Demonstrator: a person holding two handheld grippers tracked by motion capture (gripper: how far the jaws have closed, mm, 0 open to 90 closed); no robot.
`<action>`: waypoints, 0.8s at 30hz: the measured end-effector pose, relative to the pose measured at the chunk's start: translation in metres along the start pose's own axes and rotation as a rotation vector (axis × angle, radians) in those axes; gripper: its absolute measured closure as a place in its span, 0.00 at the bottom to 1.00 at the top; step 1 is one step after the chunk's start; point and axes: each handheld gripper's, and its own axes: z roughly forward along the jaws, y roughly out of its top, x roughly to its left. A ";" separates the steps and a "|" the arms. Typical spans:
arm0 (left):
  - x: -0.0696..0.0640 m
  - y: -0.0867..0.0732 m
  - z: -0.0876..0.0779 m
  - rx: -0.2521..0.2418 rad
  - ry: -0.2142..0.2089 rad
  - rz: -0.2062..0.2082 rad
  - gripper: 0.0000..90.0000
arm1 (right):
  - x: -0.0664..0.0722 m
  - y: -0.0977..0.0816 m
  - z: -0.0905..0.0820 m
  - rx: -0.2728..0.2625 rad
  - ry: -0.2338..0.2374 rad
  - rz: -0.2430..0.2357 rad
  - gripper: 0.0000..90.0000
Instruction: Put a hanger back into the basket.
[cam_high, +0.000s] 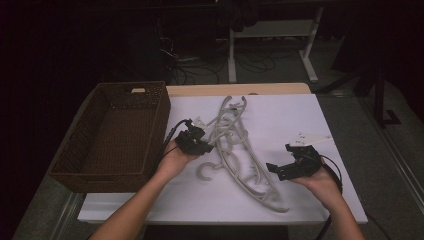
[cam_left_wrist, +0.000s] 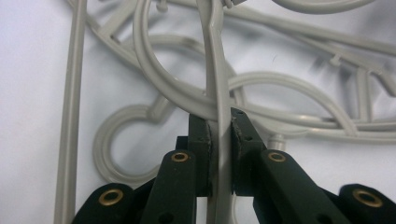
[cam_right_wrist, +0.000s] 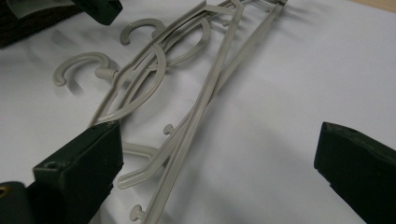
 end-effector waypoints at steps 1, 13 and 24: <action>0.000 0.003 -0.003 -0.001 -0.001 0.003 0.90 | 0.000 -0.001 0.000 -0.005 0.001 0.002 0.01; -0.001 0.035 -0.044 -0.027 0.009 0.021 0.90 | 0.002 -0.024 -0.005 0.004 0.011 0.003 0.01; 0.009 0.055 -0.083 -0.054 -0.040 0.053 0.90 | -0.001 -0.024 -0.006 -0.006 0.000 0.024 0.01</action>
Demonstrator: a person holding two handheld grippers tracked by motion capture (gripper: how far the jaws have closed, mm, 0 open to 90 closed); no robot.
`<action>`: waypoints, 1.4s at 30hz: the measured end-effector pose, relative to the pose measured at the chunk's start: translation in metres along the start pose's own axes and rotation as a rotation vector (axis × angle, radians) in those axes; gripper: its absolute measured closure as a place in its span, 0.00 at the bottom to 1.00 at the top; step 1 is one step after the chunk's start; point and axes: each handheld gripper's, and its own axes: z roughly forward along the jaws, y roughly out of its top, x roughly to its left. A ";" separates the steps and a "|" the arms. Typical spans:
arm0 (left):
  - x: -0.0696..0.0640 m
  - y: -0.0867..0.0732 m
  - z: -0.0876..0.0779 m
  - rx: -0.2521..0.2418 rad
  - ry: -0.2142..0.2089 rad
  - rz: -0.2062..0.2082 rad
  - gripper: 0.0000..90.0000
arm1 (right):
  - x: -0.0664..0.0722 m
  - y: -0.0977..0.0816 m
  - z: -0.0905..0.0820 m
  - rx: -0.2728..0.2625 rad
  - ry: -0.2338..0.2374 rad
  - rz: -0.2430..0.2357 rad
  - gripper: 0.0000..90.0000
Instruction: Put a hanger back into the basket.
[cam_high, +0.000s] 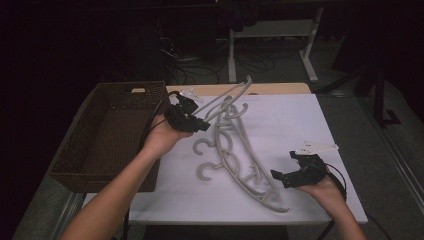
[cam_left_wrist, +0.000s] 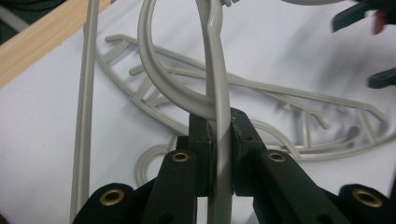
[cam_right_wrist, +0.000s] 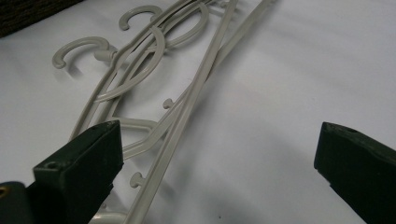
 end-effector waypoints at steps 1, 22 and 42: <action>0.004 0.001 -0.009 -0.010 -0.011 0.002 0.90 | 0.000 0.000 0.000 -0.001 0.000 -0.002 0.01; 0.054 -0.029 -0.105 -0.082 0.030 -0.046 0.90 | -0.002 -0.001 0.001 0.007 -0.020 -0.009 0.01; 0.102 -0.124 -0.164 -0.071 0.117 -0.164 0.90 | -0.004 -0.002 0.000 0.005 -0.039 0.004 0.01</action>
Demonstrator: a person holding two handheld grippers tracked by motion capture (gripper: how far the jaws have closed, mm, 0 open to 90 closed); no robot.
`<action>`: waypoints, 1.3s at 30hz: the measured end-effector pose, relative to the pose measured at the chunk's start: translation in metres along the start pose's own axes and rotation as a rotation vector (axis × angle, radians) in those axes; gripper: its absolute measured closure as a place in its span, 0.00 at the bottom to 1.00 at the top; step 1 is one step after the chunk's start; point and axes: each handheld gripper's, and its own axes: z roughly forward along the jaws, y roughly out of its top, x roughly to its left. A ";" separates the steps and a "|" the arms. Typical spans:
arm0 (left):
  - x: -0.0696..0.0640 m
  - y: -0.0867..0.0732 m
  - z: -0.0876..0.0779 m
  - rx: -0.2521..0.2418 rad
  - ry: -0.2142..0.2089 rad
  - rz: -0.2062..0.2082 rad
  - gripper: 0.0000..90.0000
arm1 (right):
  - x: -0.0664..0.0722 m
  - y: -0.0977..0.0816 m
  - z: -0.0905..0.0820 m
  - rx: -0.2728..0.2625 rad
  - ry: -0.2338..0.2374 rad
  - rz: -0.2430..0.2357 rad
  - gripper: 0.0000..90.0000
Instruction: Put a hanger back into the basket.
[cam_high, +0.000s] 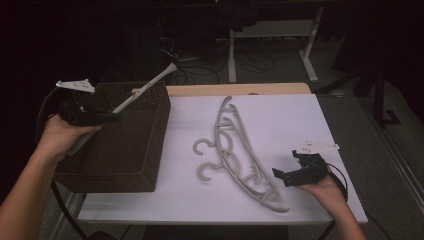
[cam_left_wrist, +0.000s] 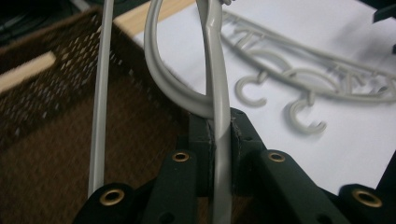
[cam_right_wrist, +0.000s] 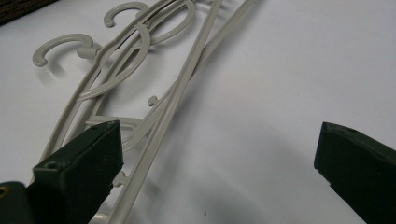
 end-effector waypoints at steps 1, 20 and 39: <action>0.003 -0.005 -0.001 0.004 0.004 -0.005 0.90 | 0.000 0.000 0.000 0.001 -0.001 0.000 0.01; 0.034 -0.052 0.009 0.113 0.025 -0.074 0.90 | -0.001 0.000 0.001 0.004 -0.011 0.004 0.01; 0.055 -0.070 0.046 0.149 -0.043 -0.094 0.89 | -0.002 0.000 0.002 0.005 -0.012 0.008 0.01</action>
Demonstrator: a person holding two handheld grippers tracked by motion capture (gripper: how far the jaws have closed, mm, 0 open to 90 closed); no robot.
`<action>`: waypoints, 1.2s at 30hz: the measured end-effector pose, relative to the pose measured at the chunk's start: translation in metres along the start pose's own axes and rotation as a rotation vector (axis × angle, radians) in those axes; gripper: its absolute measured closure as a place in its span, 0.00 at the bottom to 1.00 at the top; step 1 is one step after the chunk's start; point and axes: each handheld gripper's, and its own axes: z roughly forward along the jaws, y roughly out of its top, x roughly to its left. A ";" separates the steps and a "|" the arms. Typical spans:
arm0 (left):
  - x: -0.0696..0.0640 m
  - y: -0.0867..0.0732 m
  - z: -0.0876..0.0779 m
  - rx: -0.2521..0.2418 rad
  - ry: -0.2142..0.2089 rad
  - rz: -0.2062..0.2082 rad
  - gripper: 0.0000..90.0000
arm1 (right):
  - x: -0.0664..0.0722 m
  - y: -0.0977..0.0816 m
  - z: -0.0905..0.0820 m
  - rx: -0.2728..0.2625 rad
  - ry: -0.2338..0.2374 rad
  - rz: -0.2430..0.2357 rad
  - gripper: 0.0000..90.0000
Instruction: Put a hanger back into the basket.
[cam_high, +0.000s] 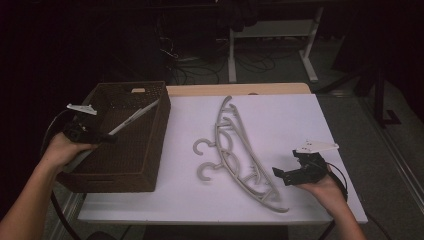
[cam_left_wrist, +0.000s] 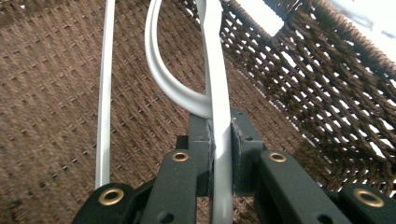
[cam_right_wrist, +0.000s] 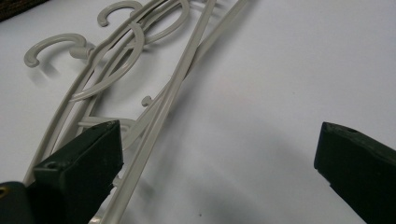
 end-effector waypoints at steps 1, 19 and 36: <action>0.000 -0.001 0.000 0.003 0.025 0.002 0.88 | 0.000 0.000 0.000 0.000 0.000 -0.001 0.01; 0.000 -0.004 -0.019 -0.130 0.069 -0.035 0.29 | -0.001 0.000 0.000 -0.002 0.002 0.001 0.01; -0.057 0.032 -0.015 -0.282 -0.062 0.061 0.17 | 0.000 0.001 0.000 0.005 0.008 -0.003 0.01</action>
